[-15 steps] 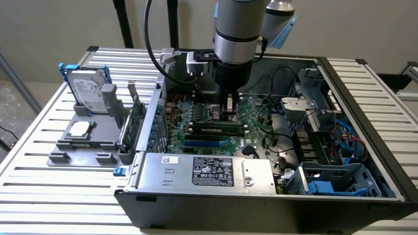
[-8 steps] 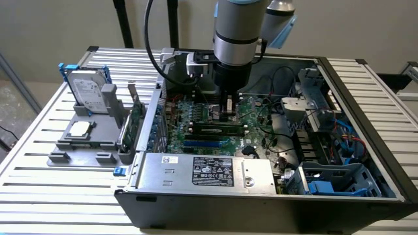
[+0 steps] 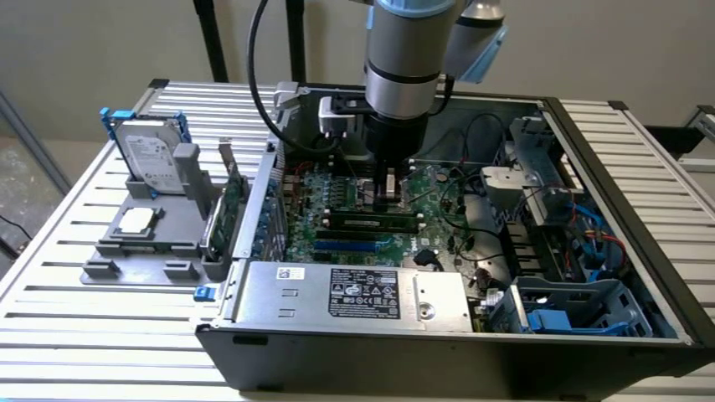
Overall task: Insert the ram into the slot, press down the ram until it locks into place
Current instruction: 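Press down the ram until it locks into place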
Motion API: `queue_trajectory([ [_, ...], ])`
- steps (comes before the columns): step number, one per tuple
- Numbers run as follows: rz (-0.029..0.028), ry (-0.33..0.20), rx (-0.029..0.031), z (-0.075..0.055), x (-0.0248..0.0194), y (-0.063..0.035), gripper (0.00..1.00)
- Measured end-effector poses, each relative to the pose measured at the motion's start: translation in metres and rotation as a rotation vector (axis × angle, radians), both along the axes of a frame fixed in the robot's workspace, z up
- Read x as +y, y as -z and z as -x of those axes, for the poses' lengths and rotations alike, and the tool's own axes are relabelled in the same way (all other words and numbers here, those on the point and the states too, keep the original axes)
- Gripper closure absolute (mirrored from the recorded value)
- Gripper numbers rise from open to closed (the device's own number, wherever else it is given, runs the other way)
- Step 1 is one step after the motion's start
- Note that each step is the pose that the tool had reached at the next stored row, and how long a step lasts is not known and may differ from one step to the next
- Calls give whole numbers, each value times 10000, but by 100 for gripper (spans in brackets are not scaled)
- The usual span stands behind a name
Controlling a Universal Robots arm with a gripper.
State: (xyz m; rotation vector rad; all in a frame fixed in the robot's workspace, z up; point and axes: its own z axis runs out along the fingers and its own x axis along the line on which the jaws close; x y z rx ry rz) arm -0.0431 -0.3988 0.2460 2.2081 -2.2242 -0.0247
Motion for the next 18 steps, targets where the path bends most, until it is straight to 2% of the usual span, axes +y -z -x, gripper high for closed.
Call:
queue_trajectory([
  [4, 1, -11, 74, 0, 10, 44, 89],
  [15, 15, -14, 187, -1, 29, 203, 89],
  [18, 2, -13, 215, -2, 32, 201, 89],
])
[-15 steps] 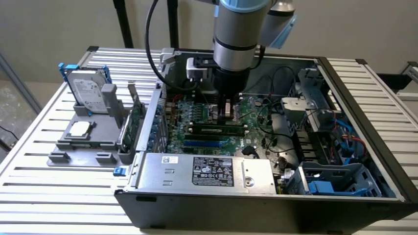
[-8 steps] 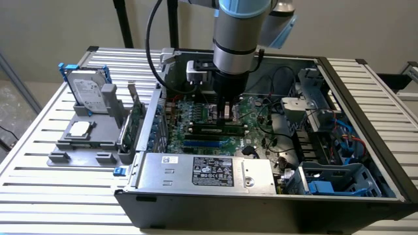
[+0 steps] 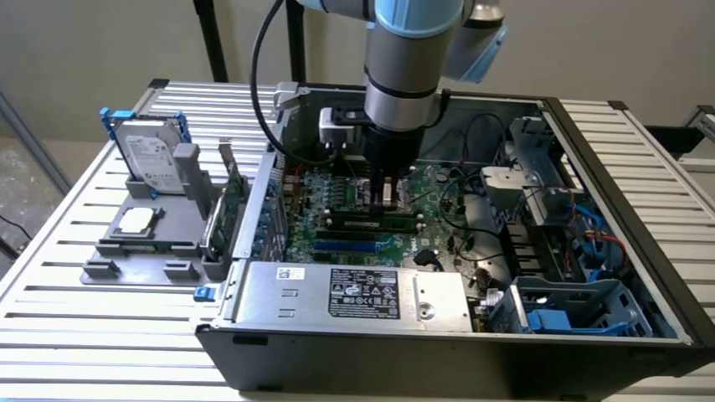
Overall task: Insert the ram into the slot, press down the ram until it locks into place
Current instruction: 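Press down the ram until it locks into place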
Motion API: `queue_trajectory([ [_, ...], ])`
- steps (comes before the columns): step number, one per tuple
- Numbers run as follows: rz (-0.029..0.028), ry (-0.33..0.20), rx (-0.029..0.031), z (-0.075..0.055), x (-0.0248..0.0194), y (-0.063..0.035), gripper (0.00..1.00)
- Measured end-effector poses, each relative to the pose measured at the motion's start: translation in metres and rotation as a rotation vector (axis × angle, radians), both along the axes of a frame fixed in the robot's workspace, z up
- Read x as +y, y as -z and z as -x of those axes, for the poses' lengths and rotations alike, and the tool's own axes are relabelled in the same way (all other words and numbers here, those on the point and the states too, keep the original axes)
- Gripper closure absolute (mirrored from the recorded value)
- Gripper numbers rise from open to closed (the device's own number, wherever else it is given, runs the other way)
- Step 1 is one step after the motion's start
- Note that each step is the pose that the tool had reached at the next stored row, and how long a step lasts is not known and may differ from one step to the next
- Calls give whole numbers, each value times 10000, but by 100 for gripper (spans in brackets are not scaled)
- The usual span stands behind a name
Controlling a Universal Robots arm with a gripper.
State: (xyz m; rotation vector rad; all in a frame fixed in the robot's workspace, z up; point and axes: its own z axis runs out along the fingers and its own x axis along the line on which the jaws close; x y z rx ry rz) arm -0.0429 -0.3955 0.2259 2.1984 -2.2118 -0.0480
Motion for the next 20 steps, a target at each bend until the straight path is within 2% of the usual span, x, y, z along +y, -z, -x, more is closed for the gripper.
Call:
queue_trajectory([
  [1, -17, 1, 26, -1, 2, -30, 89],
  [5, -2, 1, 102, -15, -4, -185, 89],
  [8, -1, -15, 119, -71, -6, -262, 89],
  [20, -1, -25, 120, -88, -9, -281, 89],
])
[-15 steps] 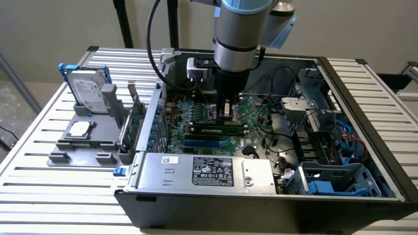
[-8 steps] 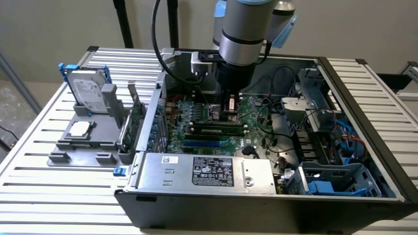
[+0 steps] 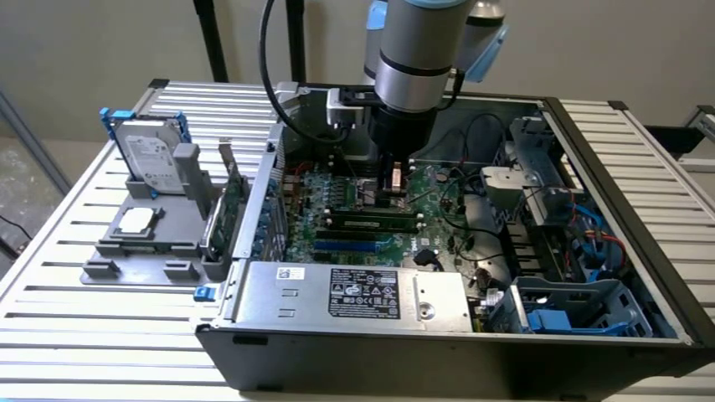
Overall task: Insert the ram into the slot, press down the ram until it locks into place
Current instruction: 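Press down the ram until it locks into place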
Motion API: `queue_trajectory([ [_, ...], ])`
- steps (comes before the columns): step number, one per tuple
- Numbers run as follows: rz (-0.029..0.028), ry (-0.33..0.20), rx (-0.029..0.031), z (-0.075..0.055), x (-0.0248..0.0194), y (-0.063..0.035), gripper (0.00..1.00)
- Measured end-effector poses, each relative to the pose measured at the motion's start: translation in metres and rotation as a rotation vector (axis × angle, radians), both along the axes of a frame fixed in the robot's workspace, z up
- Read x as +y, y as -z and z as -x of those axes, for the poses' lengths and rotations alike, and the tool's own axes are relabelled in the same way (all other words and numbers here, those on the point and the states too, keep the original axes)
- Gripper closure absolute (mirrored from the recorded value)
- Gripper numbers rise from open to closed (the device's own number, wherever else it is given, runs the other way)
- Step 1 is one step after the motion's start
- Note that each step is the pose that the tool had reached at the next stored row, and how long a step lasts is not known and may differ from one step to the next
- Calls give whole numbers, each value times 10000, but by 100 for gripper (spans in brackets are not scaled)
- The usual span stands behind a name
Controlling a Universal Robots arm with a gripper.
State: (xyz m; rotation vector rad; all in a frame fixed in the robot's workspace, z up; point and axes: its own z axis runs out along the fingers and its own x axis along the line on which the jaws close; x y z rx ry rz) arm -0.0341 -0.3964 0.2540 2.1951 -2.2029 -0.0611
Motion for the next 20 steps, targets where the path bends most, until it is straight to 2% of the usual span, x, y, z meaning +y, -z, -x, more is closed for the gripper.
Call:
queue_trajectory([
  [10, 0, 0, 0, 0, 0, 0, 89],
  [13, 1, 39, 19, -1, -34, -1, 89],
  [15, 1, 189, 22, 0, -50, 0, 89],
  [20, 8, 845, 22, 0, -52, 0, 89],
])
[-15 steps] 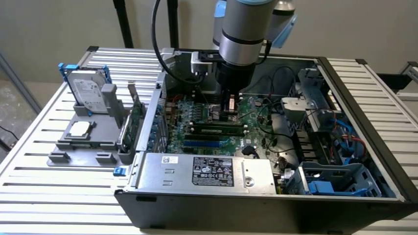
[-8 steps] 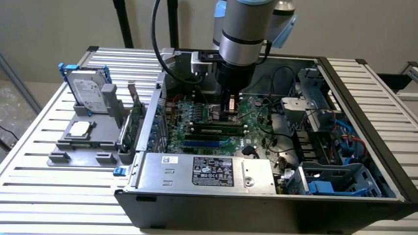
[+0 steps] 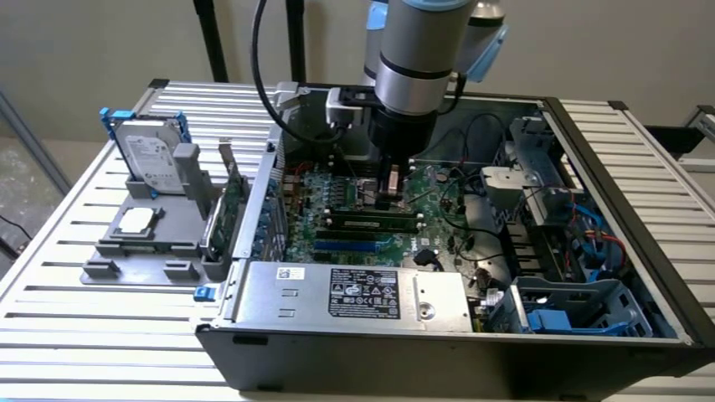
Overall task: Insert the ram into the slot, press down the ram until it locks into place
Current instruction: 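Press down the ram until it locks into place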
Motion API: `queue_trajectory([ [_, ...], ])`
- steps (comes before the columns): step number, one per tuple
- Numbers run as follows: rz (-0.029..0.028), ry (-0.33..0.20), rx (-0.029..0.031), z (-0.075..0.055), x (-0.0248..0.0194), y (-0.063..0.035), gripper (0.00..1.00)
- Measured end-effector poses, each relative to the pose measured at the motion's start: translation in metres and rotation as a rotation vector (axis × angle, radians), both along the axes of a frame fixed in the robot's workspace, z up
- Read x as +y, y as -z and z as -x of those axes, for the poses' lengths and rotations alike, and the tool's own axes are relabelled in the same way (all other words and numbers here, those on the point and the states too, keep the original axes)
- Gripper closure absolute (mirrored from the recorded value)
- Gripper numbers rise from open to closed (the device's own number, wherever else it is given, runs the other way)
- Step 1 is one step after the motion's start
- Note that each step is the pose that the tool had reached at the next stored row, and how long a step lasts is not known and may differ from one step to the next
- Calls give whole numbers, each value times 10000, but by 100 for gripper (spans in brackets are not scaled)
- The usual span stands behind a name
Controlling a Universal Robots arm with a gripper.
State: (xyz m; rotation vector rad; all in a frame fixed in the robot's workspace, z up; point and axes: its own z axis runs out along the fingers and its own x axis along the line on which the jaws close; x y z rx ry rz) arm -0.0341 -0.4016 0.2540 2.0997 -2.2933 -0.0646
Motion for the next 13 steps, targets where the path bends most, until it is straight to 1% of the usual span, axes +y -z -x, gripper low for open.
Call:
queue_trajectory([
  [6, 35, 839, 1, 0, 0, 0, 89],
  [13, 108, 1803, 0, 0, -1, 0, 89],
])
